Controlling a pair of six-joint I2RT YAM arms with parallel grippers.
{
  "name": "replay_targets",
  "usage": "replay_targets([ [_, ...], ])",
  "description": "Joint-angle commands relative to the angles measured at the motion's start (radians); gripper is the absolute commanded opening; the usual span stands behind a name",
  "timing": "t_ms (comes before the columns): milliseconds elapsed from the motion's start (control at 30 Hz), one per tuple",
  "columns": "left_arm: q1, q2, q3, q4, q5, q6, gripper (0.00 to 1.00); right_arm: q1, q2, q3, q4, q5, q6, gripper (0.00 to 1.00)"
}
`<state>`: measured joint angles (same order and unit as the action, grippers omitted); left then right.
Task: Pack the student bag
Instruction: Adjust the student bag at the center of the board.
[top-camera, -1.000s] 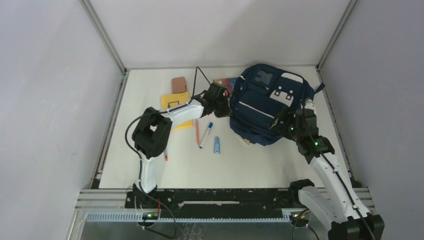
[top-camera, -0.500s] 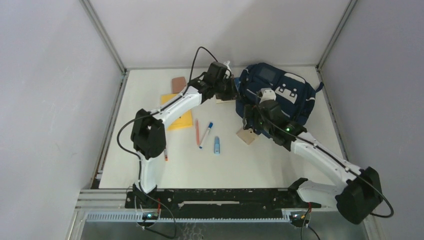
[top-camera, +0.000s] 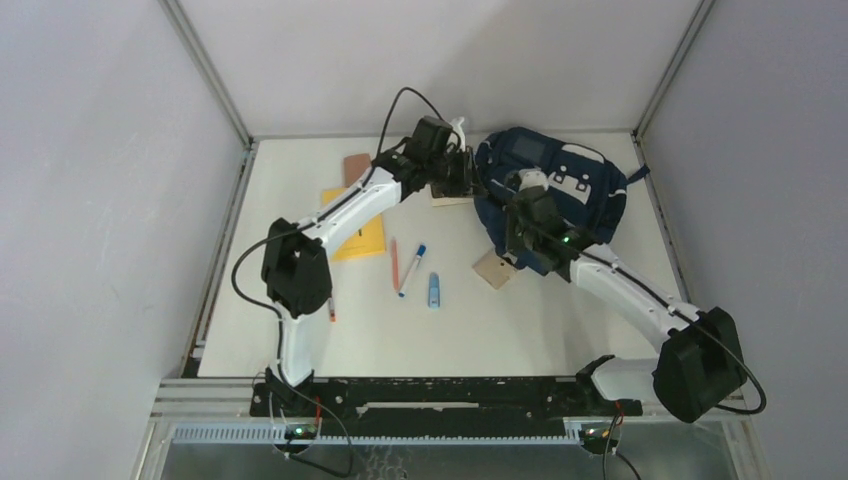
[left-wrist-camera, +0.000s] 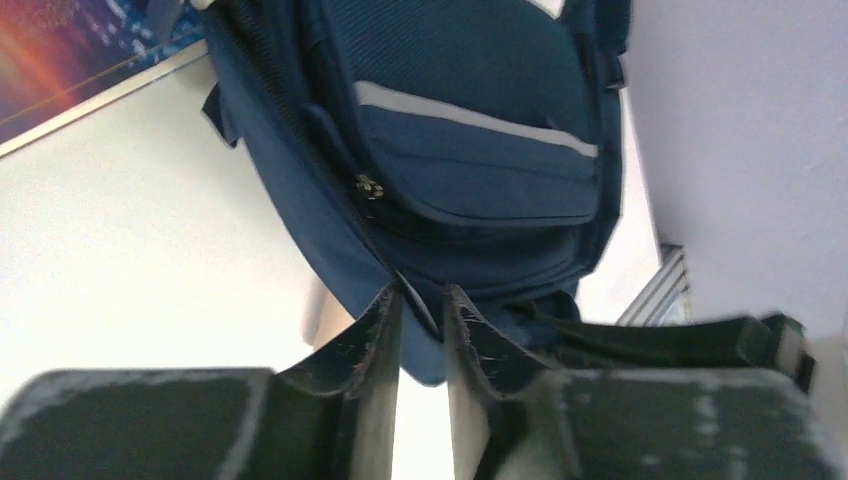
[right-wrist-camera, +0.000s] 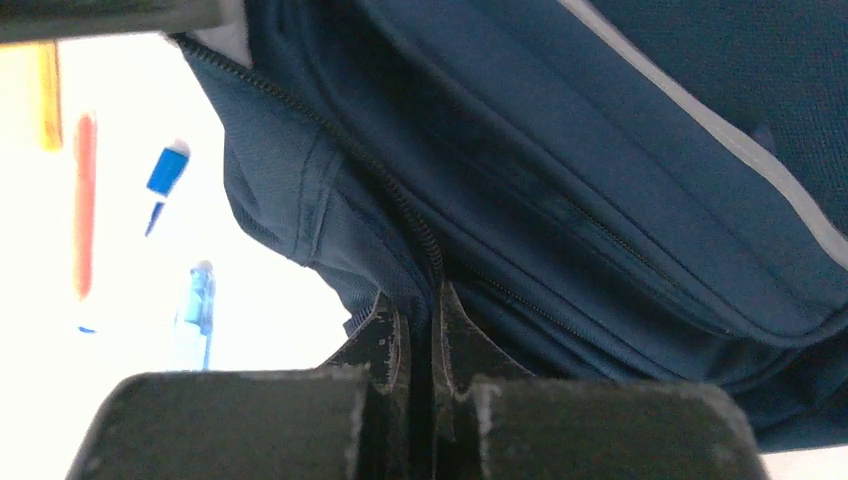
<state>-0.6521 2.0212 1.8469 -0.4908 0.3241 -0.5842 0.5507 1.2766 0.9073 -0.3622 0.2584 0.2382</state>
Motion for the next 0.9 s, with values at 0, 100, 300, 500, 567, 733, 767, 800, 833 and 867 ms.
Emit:
replay_targets([
  [0,0.014,-0.047,0.154,-0.031,0.062,0.056,0.37,-0.208,-0.029,0.121,-0.093,-0.031,0.134,0.0],
  [100,0.015,-0.054,0.153,-0.067,0.012,0.1,0.55,-0.341,-0.109,0.152,-0.121,-0.193,0.18,0.0],
  [300,0.012,-0.132,-0.003,-0.045,-0.097,0.203,0.77,-0.447,-0.175,0.252,-0.185,-0.404,0.25,0.0],
  [500,-0.017,-0.261,-0.284,0.092,-0.152,0.288,0.85,-0.438,-0.124,0.285,-0.213,-0.421,0.38,0.0],
  [567,-0.004,-0.295,-0.365,0.108,-0.183,0.289,0.85,-0.417,-0.109,0.285,-0.219,-0.413,0.426,0.0],
  [733,0.058,-0.373,-0.495,0.144,-0.142,0.221,0.85,-0.328,-0.101,0.285,-0.199,-0.416,0.553,0.0],
  [767,0.067,-0.387,-0.517,0.153,-0.145,0.21,0.85,-0.315,-0.097,0.282,-0.18,-0.445,0.592,0.0],
  [800,0.075,-0.401,-0.541,0.165,-0.151,0.199,0.85,-0.299,-0.089,0.273,-0.146,-0.47,0.625,0.0],
  [833,0.083,-0.419,-0.566,0.183,-0.169,0.183,0.85,-0.267,-0.079,0.268,-0.114,-0.465,0.647,0.0],
  [867,0.094,-0.44,-0.605,0.232,-0.19,0.156,0.85,-0.237,-0.058,0.265,-0.089,-0.432,0.655,0.0],
])
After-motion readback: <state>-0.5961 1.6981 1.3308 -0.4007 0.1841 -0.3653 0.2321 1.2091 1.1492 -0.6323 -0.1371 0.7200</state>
